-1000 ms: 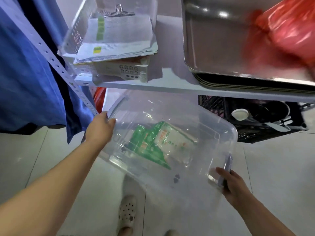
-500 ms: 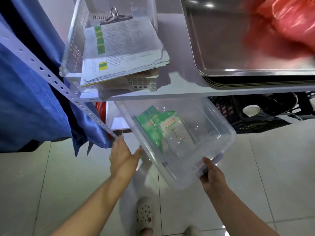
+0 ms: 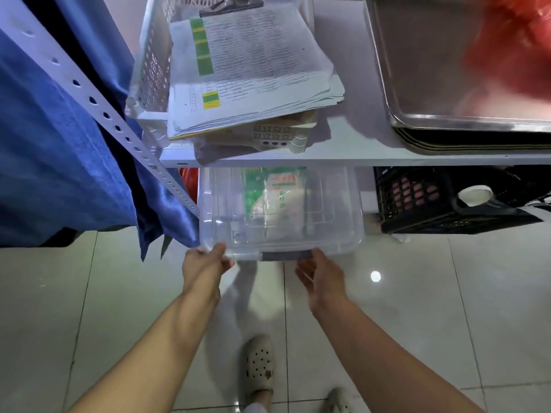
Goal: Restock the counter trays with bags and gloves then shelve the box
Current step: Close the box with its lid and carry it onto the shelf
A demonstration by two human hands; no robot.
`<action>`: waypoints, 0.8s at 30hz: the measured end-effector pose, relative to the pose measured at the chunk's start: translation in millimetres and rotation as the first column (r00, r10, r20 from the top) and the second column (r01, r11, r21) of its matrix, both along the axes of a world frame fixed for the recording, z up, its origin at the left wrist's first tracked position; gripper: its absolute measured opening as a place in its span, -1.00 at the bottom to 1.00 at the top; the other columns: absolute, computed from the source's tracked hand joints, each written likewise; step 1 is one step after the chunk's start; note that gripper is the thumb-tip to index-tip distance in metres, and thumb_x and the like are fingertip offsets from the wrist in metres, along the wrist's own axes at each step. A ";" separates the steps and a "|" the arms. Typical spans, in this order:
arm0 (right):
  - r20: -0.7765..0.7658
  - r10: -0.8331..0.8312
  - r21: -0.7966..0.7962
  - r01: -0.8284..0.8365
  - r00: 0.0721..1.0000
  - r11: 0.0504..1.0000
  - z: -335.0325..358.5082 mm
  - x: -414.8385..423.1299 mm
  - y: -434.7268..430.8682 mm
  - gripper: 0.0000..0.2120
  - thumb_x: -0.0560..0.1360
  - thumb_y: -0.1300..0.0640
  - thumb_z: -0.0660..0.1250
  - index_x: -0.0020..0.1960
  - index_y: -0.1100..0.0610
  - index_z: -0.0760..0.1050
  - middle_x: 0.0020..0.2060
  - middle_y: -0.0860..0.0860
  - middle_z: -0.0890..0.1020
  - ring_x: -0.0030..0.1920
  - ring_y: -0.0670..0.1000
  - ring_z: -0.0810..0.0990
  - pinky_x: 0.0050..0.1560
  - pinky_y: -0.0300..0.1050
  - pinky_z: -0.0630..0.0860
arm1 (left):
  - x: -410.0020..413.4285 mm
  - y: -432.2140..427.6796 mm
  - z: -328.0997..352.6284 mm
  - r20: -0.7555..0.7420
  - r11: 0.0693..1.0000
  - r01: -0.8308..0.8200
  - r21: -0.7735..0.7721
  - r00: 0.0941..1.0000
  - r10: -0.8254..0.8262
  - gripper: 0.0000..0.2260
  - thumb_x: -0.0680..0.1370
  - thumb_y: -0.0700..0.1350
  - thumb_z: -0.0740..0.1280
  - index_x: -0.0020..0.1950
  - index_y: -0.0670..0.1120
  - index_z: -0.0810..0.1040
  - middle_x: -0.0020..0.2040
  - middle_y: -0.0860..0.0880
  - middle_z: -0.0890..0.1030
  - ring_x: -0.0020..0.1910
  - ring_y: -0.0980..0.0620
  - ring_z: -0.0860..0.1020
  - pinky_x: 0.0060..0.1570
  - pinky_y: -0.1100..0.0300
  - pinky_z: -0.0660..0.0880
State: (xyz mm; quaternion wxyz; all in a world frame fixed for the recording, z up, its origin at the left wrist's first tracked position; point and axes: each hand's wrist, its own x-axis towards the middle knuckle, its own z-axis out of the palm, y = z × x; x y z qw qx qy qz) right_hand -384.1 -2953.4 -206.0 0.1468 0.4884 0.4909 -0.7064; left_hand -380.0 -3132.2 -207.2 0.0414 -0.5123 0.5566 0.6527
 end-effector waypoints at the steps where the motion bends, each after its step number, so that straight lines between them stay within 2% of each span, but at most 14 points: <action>1: -0.031 -0.023 0.083 0.025 0.999 0.996 -1.1 -6.1 7.0 -0.85 0.56 0.20 0.21 -0.18 0.20 0.44 -0.31 0.09 0.51 -0.29 -0.01 0.52 -0.20 -0.18 0.52 | -5.5 -4.8 -2.8 -0.009 1.000 -0.003 -0.006 1.000 0.003 -0.88 0.52 -0.28 0.32 -0.22 -0.21 0.45 -0.36 -0.12 0.44 -0.53 0.07 0.45 -0.48 0.32 0.57; 3: -0.064 -0.015 0.164 0.025 0.998 0.986 -2.4 -19.0 15.9 -0.84 0.56 0.20 0.21 -0.15 0.24 0.46 -0.28 0.11 0.55 -0.29 -0.02 0.56 -0.24 -0.23 0.55 | -15.3 -10.8 -6.4 -0.024 1.000 -0.006 -0.014 1.000 0.005 -0.87 0.52 -0.26 0.33 -0.21 -0.22 0.44 -0.35 -0.12 0.45 -0.48 0.04 0.46 -0.44 0.30 0.58; 7: -0.134 0.021 0.147 -0.001 0.991 0.989 -2.0 -44.9 11.4 -0.81 0.59 0.17 0.18 -0.12 0.25 0.47 -0.28 0.11 0.57 -0.29 -0.02 0.58 -0.18 -0.22 0.59 | -39.8 -17.6 -11.7 -0.089 0.998 -0.053 -0.016 0.995 0.052 -0.87 0.51 -0.24 0.35 -0.10 -0.17 0.38 -0.34 -0.15 0.41 -0.44 -0.07 0.39 -0.55 0.30 0.53; 9: -0.166 0.037 0.114 -0.019 0.985 0.993 -0.8 -60.2 9.0 -0.81 0.60 0.19 0.17 -0.01 0.31 0.46 -0.26 0.12 0.58 -0.27 -0.01 0.60 -0.21 -0.24 0.62 | -54.8 -20.5 -13.4 -0.124 0.997 -0.067 -0.024 0.990 0.063 -0.86 0.50 -0.23 0.35 -0.09 -0.16 0.38 -0.33 -0.16 0.42 -0.45 -0.06 0.38 -0.56 0.31 0.46; 11: -0.184 0.040 0.069 -0.028 0.982 0.997 -0.8 -72.5 7.4 -0.80 0.60 0.21 0.17 0.09 0.35 0.43 -0.22 0.15 0.60 -0.23 0.02 0.62 -0.20 -0.23 0.64 | -67.0 -22.6 -13.0 -0.124 0.996 -0.091 -0.005 0.988 0.090 -0.85 0.49 -0.23 0.37 -0.09 -0.18 0.39 -0.35 -0.13 0.45 -0.44 -0.01 0.42 -0.38 0.21 0.48; 13: -0.177 0.047 0.045 -0.039 0.983 0.998 -0.7 -82.7 5.3 -0.81 0.60 0.23 0.17 0.10 0.36 0.42 -0.24 0.15 0.60 -0.23 0.03 0.62 -0.08 -0.16 0.62 | -76.8 -24.6 -15.3 -0.123 0.992 -0.116 0.039 0.985 0.120 -0.84 0.47 -0.23 0.39 -0.17 -0.12 0.40 -0.37 -0.09 0.48 -0.42 0.01 0.45 -0.22 0.08 0.45; 14: -0.174 0.045 0.035 -0.040 0.984 0.999 0.5 -87.3 4.1 -0.82 0.60 0.23 0.17 0.09 0.35 0.42 -0.25 0.14 0.60 -0.24 0.02 0.61 -0.01 -0.12 0.60 | -81.3 -24.6 -15.0 -0.120 0.992 -0.118 0.051 0.985 0.124 -0.83 0.47 -0.22 0.39 -0.20 -0.10 0.40 -0.37 -0.08 0.49 -0.42 0.02 0.47 -0.21 0.07 0.43; 16: -0.164 0.049 0.038 -0.044 0.985 0.998 0.6 -96.2 2.4 -0.82 0.59 0.24 0.18 0.09 0.35 0.44 -0.27 0.12 0.60 -0.27 0.01 0.61 0.10 -0.07 0.56 | -89.6 -25.0 -17.2 -0.127 0.994 -0.106 0.041 0.986 0.111 -0.88 0.48 -0.19 0.39 -0.09 -0.12 0.45 -0.36 -0.06 0.52 -0.41 0.07 0.50 -0.27 0.15 0.43; 19: -0.160 0.040 0.038 -0.034 0.986 0.999 -1.4 -104.4 2.4 -0.83 0.58 0.28 0.19 0.09 0.36 0.46 -0.28 0.12 0.61 -0.29 -0.01 0.61 0.14 -0.06 0.54 | -98.7 -23.4 -19.6 -0.141 0.996 -0.087 0.016 0.986 0.088 -0.77 0.50 -0.16 0.38 0.12 -0.18 0.48 -0.31 -0.05 0.55 -0.34 0.06 0.53 -0.26 0.17 0.47; 22: -0.133 0.083 0.060 -0.075 0.988 0.995 5.4 -107.7 4.1 -0.90 0.56 0.33 0.20 -0.02 0.31 0.48 -0.30 0.10 0.59 -0.32 -0.02 0.59 0.16 -0.04 0.54 | -102.2 -23.0 -16.6 -0.128 0.998 -0.061 -0.008 0.990 0.059 -0.84 0.52 -0.15 0.36 0.04 -0.16 0.46 -0.29 -0.04 0.54 -0.30 0.06 0.53 -0.31 0.23 0.46; 24: -0.109 0.137 0.084 -0.128 0.985 0.988 5.8 -98.9 9.0 -0.91 0.56 0.35 0.19 -0.02 0.28 0.46 -0.30 0.09 0.56 -0.31 -0.02 0.57 0.15 -0.05 0.54 | -95.3 -23.4 -15.9 -0.082 0.999 -0.040 -0.033 0.996 0.037 -0.89 0.52 -0.15 0.35 -0.10 -0.14 0.44 -0.32 -0.05 0.52 -0.31 0.04 0.51 -0.32 0.23 0.42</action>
